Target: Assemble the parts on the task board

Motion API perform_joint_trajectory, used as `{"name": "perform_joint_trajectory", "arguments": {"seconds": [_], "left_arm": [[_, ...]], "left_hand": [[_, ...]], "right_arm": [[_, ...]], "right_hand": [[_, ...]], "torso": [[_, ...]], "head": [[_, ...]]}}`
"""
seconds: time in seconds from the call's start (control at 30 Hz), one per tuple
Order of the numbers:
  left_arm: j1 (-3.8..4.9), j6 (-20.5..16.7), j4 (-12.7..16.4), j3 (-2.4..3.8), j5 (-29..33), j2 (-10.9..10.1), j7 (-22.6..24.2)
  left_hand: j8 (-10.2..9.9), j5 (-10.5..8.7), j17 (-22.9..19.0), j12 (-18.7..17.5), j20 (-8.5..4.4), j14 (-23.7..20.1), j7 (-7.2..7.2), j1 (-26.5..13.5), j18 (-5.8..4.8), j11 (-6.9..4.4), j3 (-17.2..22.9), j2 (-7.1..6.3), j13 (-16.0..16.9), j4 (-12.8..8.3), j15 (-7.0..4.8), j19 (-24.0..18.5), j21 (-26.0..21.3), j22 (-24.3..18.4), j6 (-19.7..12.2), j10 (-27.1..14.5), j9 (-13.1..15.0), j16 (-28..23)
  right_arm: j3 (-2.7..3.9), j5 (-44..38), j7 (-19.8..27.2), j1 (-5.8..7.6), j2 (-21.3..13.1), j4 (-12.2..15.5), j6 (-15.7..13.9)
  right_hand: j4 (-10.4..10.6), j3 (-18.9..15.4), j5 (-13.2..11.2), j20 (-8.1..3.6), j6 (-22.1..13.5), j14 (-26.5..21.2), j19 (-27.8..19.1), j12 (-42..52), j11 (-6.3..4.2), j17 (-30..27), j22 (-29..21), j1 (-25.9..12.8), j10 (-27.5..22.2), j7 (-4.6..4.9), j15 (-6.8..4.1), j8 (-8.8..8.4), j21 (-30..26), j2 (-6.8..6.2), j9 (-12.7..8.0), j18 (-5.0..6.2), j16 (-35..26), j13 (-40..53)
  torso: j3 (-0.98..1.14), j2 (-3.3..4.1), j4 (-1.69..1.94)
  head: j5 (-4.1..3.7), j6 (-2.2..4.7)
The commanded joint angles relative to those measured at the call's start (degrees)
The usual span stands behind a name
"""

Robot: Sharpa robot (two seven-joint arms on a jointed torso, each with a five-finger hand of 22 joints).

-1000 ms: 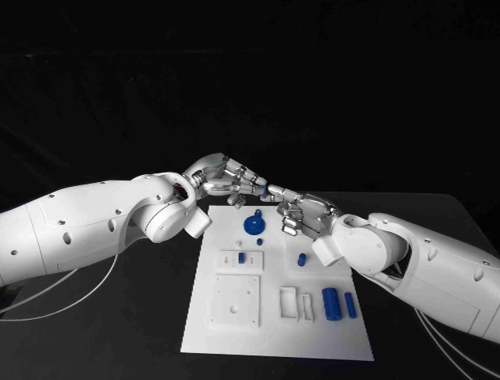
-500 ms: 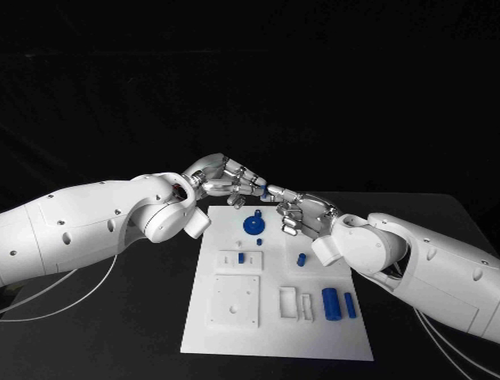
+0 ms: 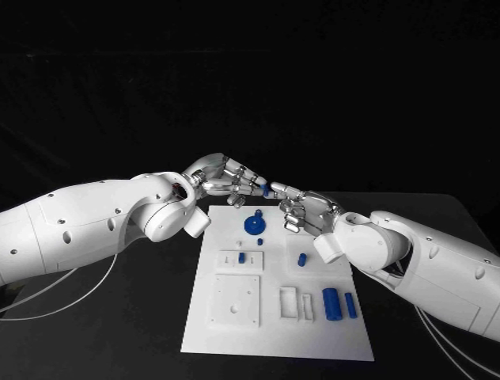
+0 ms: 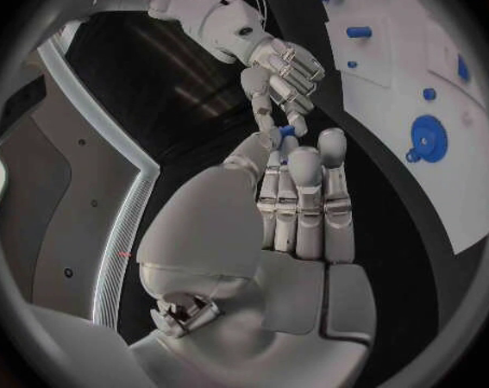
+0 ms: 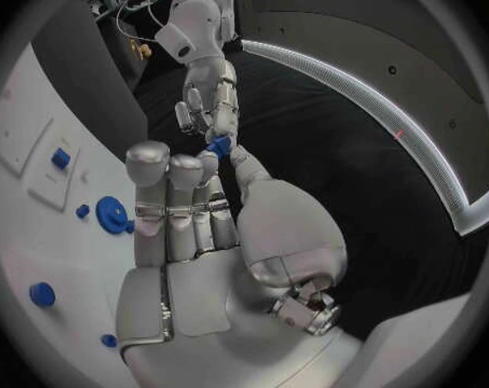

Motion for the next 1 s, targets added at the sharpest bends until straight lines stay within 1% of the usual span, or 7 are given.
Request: {"name": "perform_joint_trajectory", "arguments": {"seconds": [0.03,0.57,1.0], "left_arm": [[-0.05,1.1,0.0,-0.13,0.0,0.1,-0.6],[-0.05,0.6,-0.2,-0.13,0.0,0.2,-0.7],[-0.05,0.1,-0.2,-0.13,-0.2,0.2,-1.0]], "left_hand": [[0.4,0.25,0.0,-0.2,0.36,0.2,0.3,0.0,0.4,0.43,0.3,0.29,0.0,0.0,0.25,0.1,-0.2,1.0,0.1,0.2,0.0,-0.2],[0.4,0.27,-0.2,-0.4,0.39,0.3,0.37,-0.1,0.43,0.51,0.4,0.13,-0.1,0.1,0.29,0.1,-0.3,1.0,-0.2,0.1,0.0,-0.5],[0.3,0.09,-0.2,-0.9,0.58,0.3,0.73,-0.1,0.59,0.81,0.8,-0.49,-0.1,0.3,0.49,0.2,-0.5,1.0,-1.4,-0.3,0.0,-0.8]], "right_arm": [[0.25,0.2,1.4,0.13,0.2,0.2,0.8],[0.3,0.2,0.9,0.1,0.3,0.1,0.9],[0.31,0.2,1.0,0.1,0.5,0.5,1.3]], "right_hand": [[-0.3,0.1,0.1,-0.37,0.0,0.1,1.5,-0.3,-0.29,0.1,4.5,0.0,0.0,0.03,-0.36,0.21,0.1,0.13,0.0,-0.2,0.1,0.0],[-0.6,0.3,0.3,-0.4,0.4,0.2,1.5,-0.4,-0.39,0.1,4.5,0.2,0.0,-0.15,-0.42,0.24,0.1,0.12,0.4,-0.2,0.1,0.1],[-0.8,0.4,0.4,-0.44,0.6,0.2,1.6,-0.4,-0.42,0.1,4.5,0.2,0.1,-0.19,-0.45,0.21,0.2,0.04,0.5,-0.24,0.1,0.1]], "torso": [[-0.01,0.01,-0.04],[-0.06,0.0,-0.04],[-0.03,0.0,-0.06]], "head": [[-0.05,0.0],[0.03,0.0],[0.2,0.02]]}}
